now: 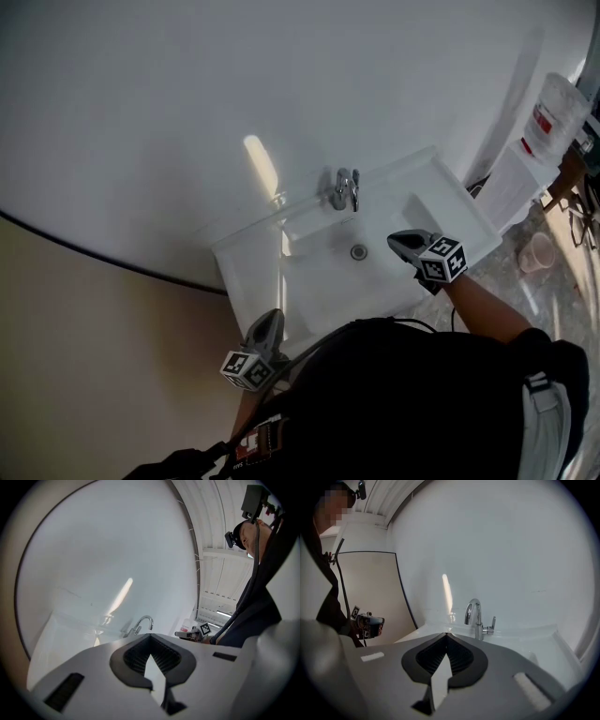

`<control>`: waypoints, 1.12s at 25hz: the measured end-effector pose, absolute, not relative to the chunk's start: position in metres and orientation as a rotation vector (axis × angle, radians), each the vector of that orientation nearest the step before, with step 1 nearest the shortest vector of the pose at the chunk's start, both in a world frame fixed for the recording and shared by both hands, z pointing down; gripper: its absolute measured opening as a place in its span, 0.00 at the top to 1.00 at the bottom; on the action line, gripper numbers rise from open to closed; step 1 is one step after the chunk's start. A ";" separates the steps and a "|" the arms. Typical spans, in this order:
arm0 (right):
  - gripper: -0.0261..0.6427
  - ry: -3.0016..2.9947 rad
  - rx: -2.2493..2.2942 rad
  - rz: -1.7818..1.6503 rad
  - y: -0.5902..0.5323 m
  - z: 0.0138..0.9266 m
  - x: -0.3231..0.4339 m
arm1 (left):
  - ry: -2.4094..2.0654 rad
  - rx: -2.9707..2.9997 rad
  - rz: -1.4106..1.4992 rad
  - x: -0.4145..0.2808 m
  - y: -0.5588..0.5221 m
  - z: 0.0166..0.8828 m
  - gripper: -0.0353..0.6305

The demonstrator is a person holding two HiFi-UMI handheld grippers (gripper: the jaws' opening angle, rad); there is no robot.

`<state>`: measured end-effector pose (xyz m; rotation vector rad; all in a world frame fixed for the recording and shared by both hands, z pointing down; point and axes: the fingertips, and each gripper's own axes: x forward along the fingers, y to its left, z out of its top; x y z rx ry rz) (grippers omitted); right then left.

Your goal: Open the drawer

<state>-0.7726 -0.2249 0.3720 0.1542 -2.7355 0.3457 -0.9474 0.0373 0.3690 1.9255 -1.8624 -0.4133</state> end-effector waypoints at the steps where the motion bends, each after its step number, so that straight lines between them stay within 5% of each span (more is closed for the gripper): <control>1: 0.96 -2.731 0.167 0.346 -0.223 0.373 -0.774 | -1.835 1.937 -0.420 -0.949 0.034 0.374 0.96; 13: 0.96 -2.750 0.265 0.372 -0.242 0.373 -0.740 | -1.624 2.085 -0.346 -0.896 -0.029 0.379 0.96; 28: 0.96 -2.768 0.451 0.368 -0.329 0.381 -0.550 | -1.461 2.191 -0.226 -0.730 -0.146 0.363 0.96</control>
